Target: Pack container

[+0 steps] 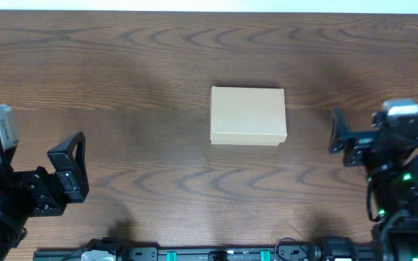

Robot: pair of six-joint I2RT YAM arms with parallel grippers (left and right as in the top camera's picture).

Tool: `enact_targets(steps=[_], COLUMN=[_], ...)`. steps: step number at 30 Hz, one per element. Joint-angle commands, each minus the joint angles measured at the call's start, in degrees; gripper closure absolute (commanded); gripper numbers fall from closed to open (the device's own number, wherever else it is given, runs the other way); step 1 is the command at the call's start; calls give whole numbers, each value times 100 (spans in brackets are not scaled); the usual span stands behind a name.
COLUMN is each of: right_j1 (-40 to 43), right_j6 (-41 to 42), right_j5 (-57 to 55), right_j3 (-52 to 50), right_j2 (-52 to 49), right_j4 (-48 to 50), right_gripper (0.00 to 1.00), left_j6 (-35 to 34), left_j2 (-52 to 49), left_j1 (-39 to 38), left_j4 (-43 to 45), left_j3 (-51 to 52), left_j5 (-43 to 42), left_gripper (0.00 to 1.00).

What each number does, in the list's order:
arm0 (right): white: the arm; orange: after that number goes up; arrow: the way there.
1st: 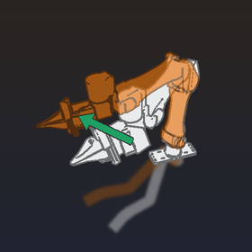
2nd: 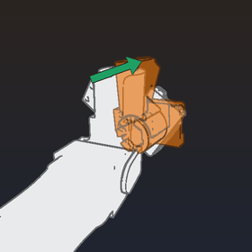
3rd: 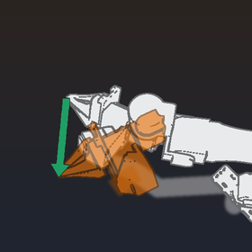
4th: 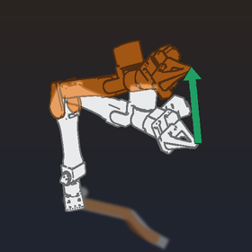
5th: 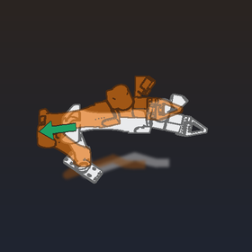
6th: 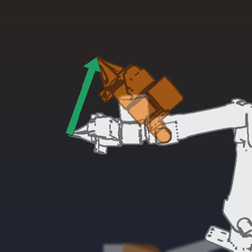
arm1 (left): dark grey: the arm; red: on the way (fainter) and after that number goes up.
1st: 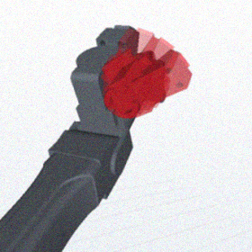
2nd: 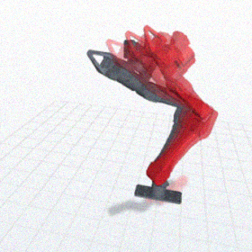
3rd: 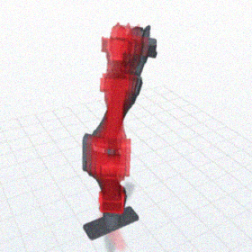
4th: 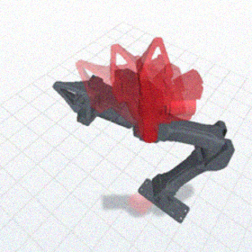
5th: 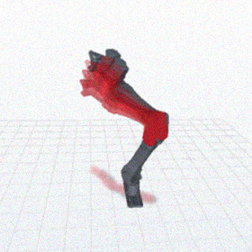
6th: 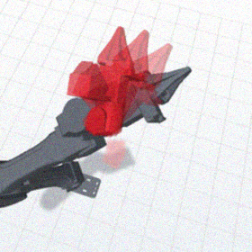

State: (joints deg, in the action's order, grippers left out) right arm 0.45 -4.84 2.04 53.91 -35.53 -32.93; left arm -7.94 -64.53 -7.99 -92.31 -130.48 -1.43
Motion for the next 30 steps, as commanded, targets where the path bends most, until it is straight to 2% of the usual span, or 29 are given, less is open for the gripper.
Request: enact_targets(steps=[1, 8, 16, 30], right_j1=[55, 55, 52, 42], right_j6=[-79, 9, 7, 7], right_j5=[339, 404, 442, 592], right_j3=[-614, -1622, -1976, -3416], right_j2=[348, 1064, 1296, 2354], right_j4=[149, 472, 568, 1899], right_gripper=[1, 1, 1, 1], left_j6=[-42, -42, -42, -42], left_j2=[-22, -22, -22, -22], left_j1=[9, 9, 9, 9], left_j4=[-446, -446, -446, -446], left_j3=[17, 17, 17, 17], left_j5=[37, 37, 37, 37], left_gripper=[5, 5, 5, 5])
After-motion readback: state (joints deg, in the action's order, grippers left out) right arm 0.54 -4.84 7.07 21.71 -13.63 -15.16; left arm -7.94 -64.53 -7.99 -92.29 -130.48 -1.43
